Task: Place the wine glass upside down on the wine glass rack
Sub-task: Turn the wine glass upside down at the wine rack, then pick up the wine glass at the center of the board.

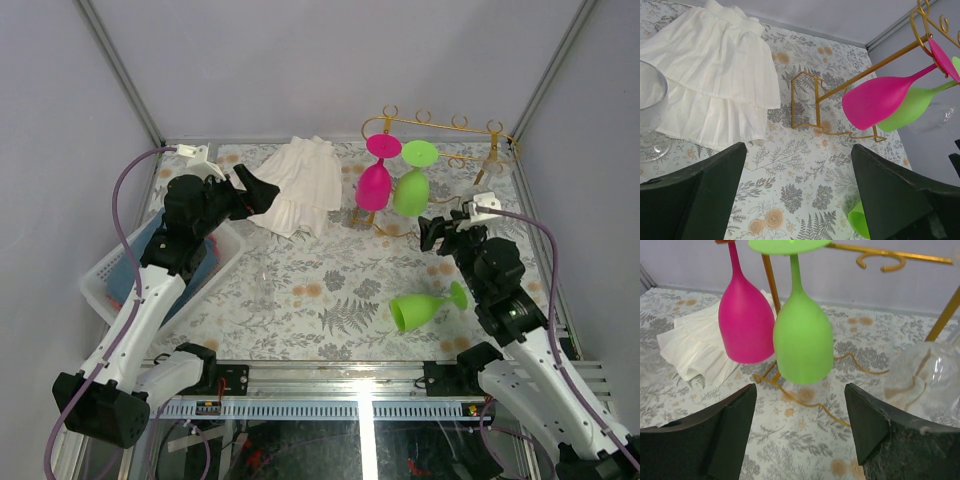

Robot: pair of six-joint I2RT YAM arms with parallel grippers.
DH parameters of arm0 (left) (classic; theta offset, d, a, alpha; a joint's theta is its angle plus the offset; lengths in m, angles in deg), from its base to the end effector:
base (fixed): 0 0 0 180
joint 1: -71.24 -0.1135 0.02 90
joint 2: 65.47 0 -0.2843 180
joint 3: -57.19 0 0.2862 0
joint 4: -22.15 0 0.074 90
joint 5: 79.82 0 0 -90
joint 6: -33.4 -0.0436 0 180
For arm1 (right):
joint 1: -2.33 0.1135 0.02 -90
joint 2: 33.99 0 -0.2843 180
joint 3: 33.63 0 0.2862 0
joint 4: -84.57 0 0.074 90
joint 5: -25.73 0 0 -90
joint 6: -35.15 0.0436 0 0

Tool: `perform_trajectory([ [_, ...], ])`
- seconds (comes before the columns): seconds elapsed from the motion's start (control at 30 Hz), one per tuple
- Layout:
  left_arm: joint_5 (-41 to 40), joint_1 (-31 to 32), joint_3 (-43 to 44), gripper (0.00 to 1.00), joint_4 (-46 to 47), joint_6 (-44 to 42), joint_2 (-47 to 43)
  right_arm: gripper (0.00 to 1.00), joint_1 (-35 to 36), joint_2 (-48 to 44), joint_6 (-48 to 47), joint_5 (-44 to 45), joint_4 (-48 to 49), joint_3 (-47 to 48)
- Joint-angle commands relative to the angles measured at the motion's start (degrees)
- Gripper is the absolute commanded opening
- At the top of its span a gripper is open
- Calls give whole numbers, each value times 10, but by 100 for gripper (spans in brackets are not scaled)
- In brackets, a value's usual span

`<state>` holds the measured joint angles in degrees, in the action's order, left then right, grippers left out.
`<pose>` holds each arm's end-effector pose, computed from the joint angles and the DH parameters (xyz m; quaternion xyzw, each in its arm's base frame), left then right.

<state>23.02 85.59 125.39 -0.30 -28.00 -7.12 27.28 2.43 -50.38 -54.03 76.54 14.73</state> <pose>0.2558 -0.0754 0.3791 -0.0268 0.7782 -0.3087 0.5462 0.1736 0.0722 0.3495 -0.0567 0.6806 0.1259 0.7195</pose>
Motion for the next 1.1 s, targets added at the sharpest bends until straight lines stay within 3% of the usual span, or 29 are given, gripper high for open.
perform_trajectory([
  [0.0, 1, -6, -5, 86, 22, -7, 0, 78, -2, -50, 57, -5, -125, 9],
  [0.2, 2, -9, -5, 86, 22, -7, 1, 79, -2, -56, 176, 7, -349, 63],
  [0.3, 2, -9, -5, 86, 22, -7, 0, 84, -2, -73, 198, -9, -375, 41],
  [0.4, 1, -9, -5, 86, 21, -7, -2, 85, -2, -94, 249, 33, -407, 20],
  [0.5, -1, -10, -5, 86, 21, -7, -3, 86, -2, -123, 369, 122, -419, -5],
  [0.77, 5, -11, -5, 86, 22, -6, -1, 98, -2, -82, 660, 185, -509, -25],
  [1.07, 8, -13, -5, 86, 23, -4, 2, 98, -2, -50, 797, 219, -518, -85],
])
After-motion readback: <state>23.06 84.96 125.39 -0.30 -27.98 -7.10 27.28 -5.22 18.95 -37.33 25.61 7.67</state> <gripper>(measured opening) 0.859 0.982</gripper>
